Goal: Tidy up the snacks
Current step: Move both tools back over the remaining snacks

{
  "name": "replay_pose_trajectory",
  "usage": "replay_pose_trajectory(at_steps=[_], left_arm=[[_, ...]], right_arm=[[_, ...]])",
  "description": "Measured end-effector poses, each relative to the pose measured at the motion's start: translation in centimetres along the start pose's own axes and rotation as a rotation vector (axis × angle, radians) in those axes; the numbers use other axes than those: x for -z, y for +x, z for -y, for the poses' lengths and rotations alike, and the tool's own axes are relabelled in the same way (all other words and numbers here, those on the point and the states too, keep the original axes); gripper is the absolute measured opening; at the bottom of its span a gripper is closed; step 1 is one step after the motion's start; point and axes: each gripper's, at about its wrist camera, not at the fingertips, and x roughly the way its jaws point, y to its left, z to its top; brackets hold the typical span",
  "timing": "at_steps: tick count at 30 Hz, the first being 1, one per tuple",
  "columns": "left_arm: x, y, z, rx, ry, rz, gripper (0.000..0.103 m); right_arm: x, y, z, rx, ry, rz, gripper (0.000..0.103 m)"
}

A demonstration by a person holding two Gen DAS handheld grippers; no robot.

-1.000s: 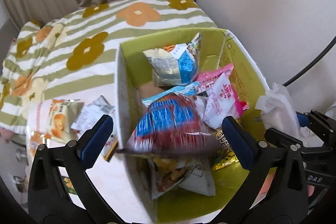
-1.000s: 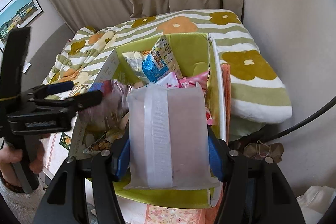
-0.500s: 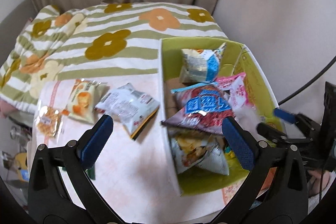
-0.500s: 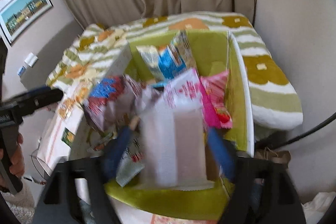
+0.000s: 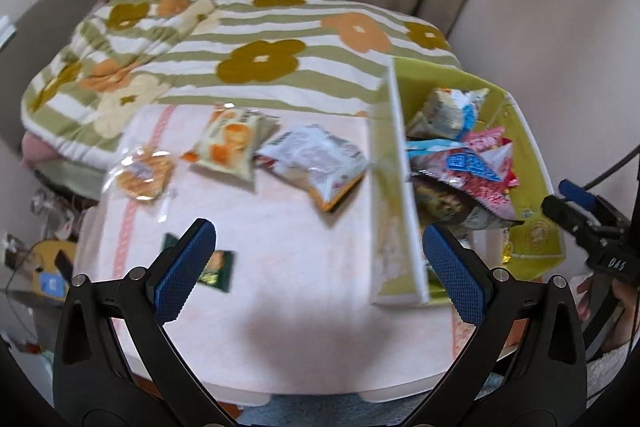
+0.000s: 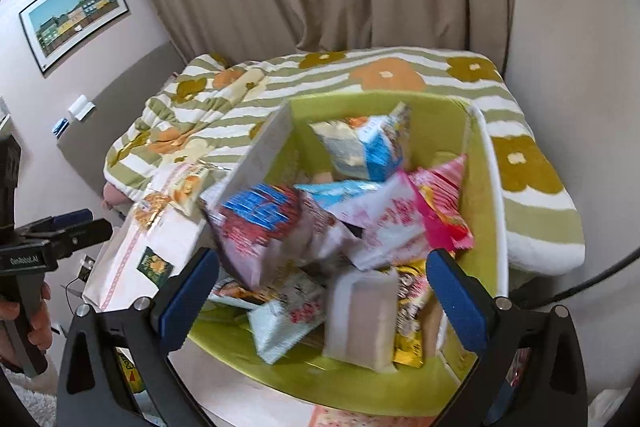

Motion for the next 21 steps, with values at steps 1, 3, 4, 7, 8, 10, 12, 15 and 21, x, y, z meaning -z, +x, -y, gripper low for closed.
replay_pose_trajectory(at_steps=[1,3,4,7,8,10,12,15,21], left_arm=[[0.2,-0.5,-0.9,-0.011,-0.013,0.005,0.103],[0.4,-1.1,-2.2,-0.027,-0.028,0.013,0.103],[0.5,-1.4,-3.1,-0.038,-0.037,0.016,0.103],[0.6,-1.9,-5.9,-0.064,-0.064,0.021,0.103],[0.5,-2.0,-7.2,-0.071,-0.073,0.022,0.103],[0.2,-1.9,-9.1,-0.079,-0.083,0.020,0.103],[-0.2,-1.5,-11.3,-0.083,-0.096,0.004,0.103],[-1.0,-0.8,-14.5,-0.071,-0.102,-0.026,0.103],[-3.2,2.4,-19.8,-0.058,-0.042,-0.109,0.103]], right_arm=[[-0.3,0.0,-0.5,-0.010,-0.008,0.005,0.103],[-1.1,-0.1,-2.1,-0.040,-0.036,0.017,0.103],[-1.4,0.0,-2.6,-0.048,-0.048,0.021,0.103],[-2.5,0.5,-5.3,-0.068,-0.088,0.029,0.103],[-2.8,0.7,-6.0,-0.075,-0.094,0.028,0.103],[-3.5,1.5,-7.8,-0.097,-0.117,0.026,0.103],[-4.0,2.4,-9.7,-0.096,-0.137,0.027,0.103],[-4.9,4.6,-12.7,-0.095,-0.154,0.000,0.103],[-6.2,9.3,-17.7,-0.025,-0.178,-0.043,0.103]])
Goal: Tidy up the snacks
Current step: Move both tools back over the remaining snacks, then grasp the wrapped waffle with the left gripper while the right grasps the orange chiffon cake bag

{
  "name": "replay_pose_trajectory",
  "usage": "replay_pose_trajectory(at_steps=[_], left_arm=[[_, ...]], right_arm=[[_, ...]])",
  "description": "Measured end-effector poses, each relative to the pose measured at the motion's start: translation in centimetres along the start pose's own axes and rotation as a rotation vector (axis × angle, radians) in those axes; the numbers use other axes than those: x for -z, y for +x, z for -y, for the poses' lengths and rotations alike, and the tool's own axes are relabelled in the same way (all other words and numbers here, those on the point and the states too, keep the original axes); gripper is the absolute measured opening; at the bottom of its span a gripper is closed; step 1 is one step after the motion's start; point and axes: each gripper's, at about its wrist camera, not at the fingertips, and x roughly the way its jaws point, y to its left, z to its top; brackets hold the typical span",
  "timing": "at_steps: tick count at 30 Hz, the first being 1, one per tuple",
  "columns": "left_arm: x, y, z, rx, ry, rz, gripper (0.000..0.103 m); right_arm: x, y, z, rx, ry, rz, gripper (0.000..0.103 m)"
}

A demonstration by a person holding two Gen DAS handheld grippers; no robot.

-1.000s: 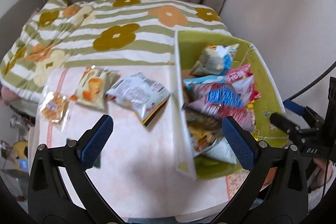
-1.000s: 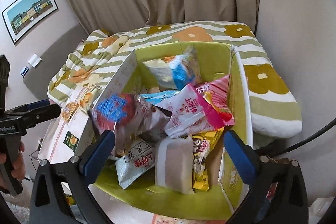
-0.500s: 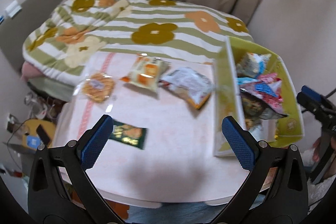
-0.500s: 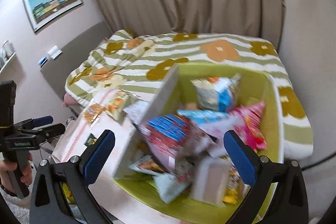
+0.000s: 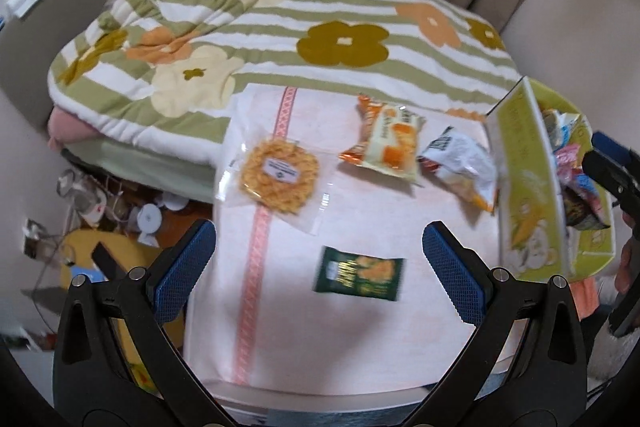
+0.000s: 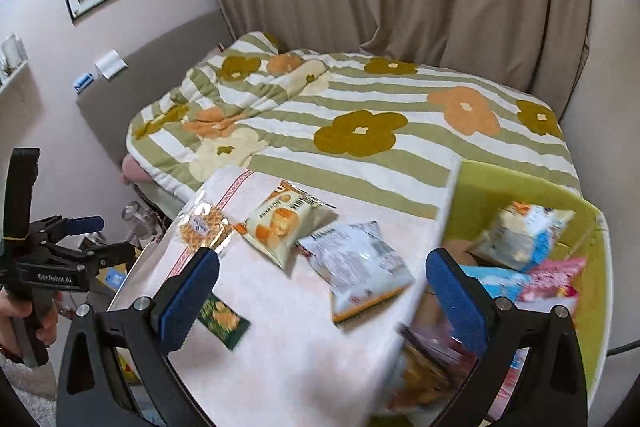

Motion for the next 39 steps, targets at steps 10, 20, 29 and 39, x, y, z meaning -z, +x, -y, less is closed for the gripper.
replay_pose_trajectory(at_steps=[10,20,29,39], left_arm=[[-3.6,9.0,-3.6,0.089,0.147,-0.176,0.103],[-4.1,15.8,-3.0,0.107,0.269,-0.280,0.103],[-4.1,18.6,-2.2,0.037,0.316,-0.320,0.103],[-4.0,19.9,-2.0,-0.012,0.337,-0.304,0.103]], right_arm=[[-2.4,9.9,-4.2,0.029,0.132,-0.140,0.103],[-1.7,15.8,-5.1,0.091,0.243,-0.227,0.103],[-1.9,18.5,-5.3,0.129,0.223,-0.251,0.103],[-1.7,21.4,-5.0,0.109,0.222,-0.295,0.103]])
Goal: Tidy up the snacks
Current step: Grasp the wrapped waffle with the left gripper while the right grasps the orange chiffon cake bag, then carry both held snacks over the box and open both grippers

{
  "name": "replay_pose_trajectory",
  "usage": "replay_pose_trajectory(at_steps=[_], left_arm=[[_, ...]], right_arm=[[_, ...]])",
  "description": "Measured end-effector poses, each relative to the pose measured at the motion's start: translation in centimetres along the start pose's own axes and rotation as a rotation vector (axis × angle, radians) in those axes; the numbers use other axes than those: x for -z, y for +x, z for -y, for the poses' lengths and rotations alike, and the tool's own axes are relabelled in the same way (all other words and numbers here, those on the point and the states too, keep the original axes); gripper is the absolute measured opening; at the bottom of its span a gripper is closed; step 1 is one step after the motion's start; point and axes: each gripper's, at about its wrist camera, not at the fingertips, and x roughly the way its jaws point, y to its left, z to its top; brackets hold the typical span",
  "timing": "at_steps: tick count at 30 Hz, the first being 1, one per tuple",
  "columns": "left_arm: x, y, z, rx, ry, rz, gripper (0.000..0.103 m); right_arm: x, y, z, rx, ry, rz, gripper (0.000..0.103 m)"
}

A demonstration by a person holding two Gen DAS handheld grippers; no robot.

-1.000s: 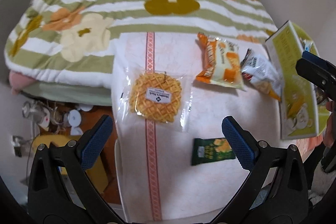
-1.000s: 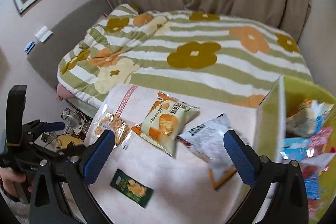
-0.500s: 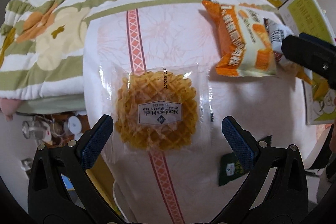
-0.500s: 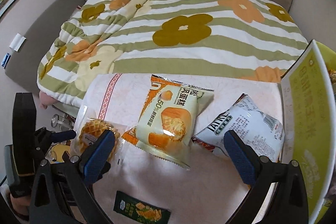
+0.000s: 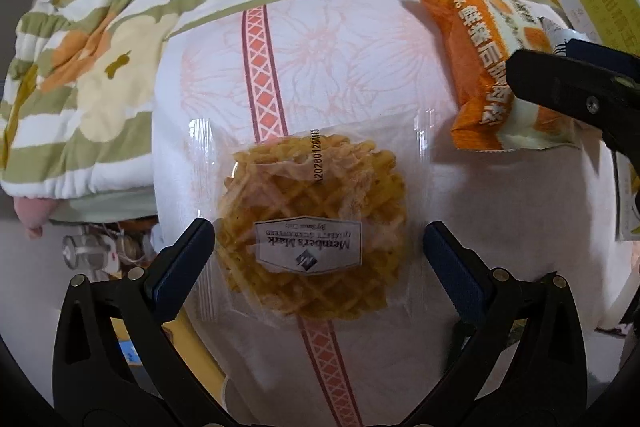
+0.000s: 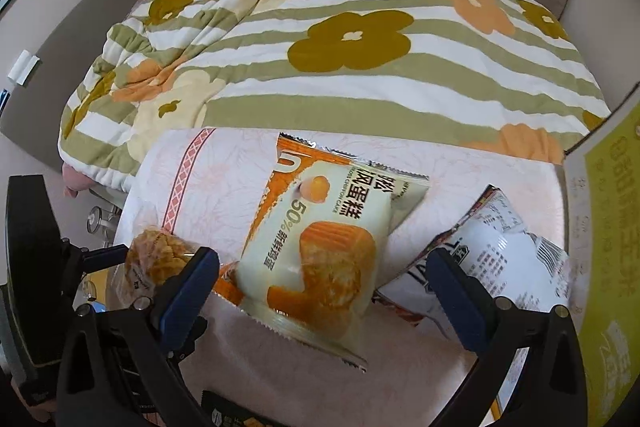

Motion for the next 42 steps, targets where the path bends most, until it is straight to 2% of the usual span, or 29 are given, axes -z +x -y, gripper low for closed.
replay_pose_trajectory(at_steps=[2,4,5,6,8,9,16,24,27,28,31,36,42], left_arm=[[0.0,0.5,-0.5,0.006,-0.015,-0.001,0.102],[-0.1,0.2,-1.3,0.014,-0.048,0.011,0.094],[-0.2,-0.1,-1.5,0.013,-0.053,0.021,0.080],[-0.3,-0.5,-1.8,0.014,-0.057,0.034,0.061],[-0.6,-1.0,-2.4,0.015,-0.073,0.041,0.041],[-0.7,-1.0,-2.8,0.019,-0.086,0.038,0.037],[-0.5,-1.6,-3.9,0.077,-0.153,0.037,0.033],[0.4,-3.2,-5.0,0.095,-0.209,0.058,0.030],[0.7,-3.8,-5.2,0.098,-0.215,0.073,0.029],[0.7,-4.0,-5.3,0.098,-0.218,0.078,0.029],[0.9,-5.0,-5.5,0.101,-0.224,0.101,0.029],[1.0,-7.2,-5.6,0.111,-0.216,0.143,0.029],[0.6,-11.0,-4.5,0.137,-0.174,0.218,0.029]], right_arm=[[-0.2,0.5,-0.1,-0.001,-0.004,-0.007,0.103],[-0.4,0.9,-0.1,-0.001,-0.009,-0.015,0.103],[-0.5,1.1,-0.1,-0.002,-0.012,-0.019,0.103],[-0.5,1.3,-0.2,-0.003,-0.014,-0.021,0.103],[-0.6,1.7,-0.2,-0.003,-0.020,-0.027,0.103],[-0.7,1.9,-0.2,-0.005,-0.019,-0.030,0.103],[-0.9,3.0,-0.5,-0.019,-0.008,-0.048,0.103],[-0.9,3.8,-0.8,-0.011,-0.022,-0.040,0.102],[-0.9,4.2,-1.4,0.011,-0.050,-0.040,0.081],[-0.8,4.3,-1.6,0.021,-0.062,-0.046,0.068],[-0.6,4.0,-1.7,0.028,-0.068,-0.035,0.062],[-0.2,2.1,-1.6,-0.003,-0.032,0.004,0.061],[0.4,-2.3,-1.5,-0.018,0.001,0.070,0.061]])
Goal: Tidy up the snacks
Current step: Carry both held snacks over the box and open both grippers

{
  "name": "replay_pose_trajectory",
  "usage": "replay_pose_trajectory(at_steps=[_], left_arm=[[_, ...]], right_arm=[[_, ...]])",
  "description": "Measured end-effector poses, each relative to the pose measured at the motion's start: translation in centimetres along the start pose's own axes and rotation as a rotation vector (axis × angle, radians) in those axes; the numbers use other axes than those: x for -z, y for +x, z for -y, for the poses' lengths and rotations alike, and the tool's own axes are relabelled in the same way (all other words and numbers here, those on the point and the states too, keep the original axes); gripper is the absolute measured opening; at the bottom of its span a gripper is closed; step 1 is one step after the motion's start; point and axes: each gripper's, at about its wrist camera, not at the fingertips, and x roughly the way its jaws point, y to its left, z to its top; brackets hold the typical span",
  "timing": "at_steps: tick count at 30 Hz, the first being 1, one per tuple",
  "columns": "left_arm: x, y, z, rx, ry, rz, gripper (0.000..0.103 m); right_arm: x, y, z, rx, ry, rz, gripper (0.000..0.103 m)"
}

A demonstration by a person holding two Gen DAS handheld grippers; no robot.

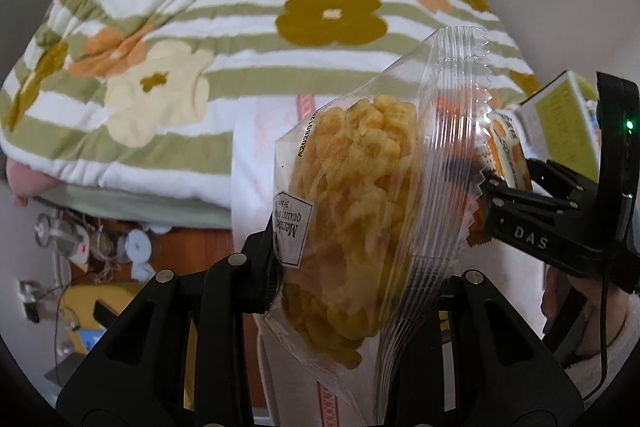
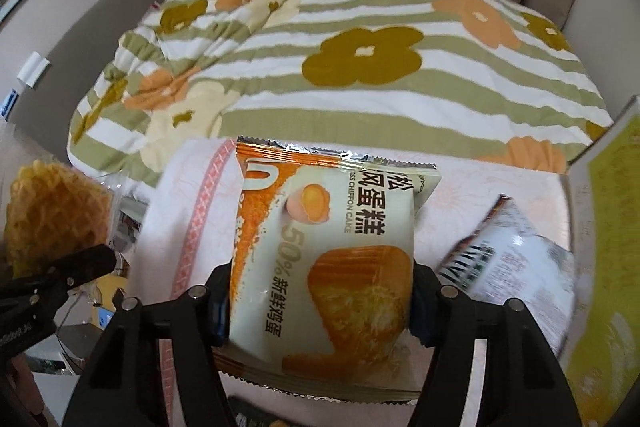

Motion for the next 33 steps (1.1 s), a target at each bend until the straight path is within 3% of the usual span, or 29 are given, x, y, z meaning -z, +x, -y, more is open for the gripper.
replay_pose_trajectory(at_steps=[9,20,27,33], left_arm=[[-3.2,-4.5,6.5,0.072,0.146,0.097,0.029],[-5.9,-7.9,21.5,0.149,0.309,0.203,0.029],[-6.3,-6.0,31.7,0.194,0.352,0.181,0.029],[-6.3,-0.9,38.8,0.200,0.358,0.113,0.029]], right_arm=[[0.0,-9.4,3.2,0.015,0.095,0.135,0.061],[1.7,-20.1,13.3,0.084,0.164,0.274,0.061],[3.8,-23.8,22.2,0.118,0.205,0.287,0.061],[4.6,-24.7,28.9,0.115,0.220,0.266,0.061]])
